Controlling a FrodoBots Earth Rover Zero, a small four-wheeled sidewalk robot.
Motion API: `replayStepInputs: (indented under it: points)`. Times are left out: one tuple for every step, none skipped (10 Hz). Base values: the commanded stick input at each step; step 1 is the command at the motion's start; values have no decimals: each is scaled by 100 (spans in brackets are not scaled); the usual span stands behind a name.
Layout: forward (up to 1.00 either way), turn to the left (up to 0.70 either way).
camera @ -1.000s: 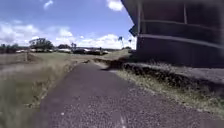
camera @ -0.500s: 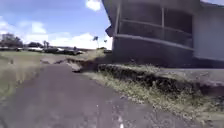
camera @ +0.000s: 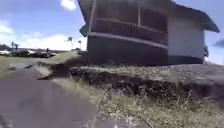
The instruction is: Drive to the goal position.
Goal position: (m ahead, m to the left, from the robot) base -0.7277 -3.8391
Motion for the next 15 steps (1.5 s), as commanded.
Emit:
replayStepInputs:
  points:
    - [5, 0]
    - [5, 0]
    - [5, 0]
    - [1, 0]
    - [-26, 3]
    - [-64, 19]
    - [-99, 40]
    - [-100, 40]
    - [-100, 40]
    - [-100, 40]
    - [-100, 40]
    - [-100, 40]
    - [-100, 40]
    - [-100, 40]
    - [-100, 40]
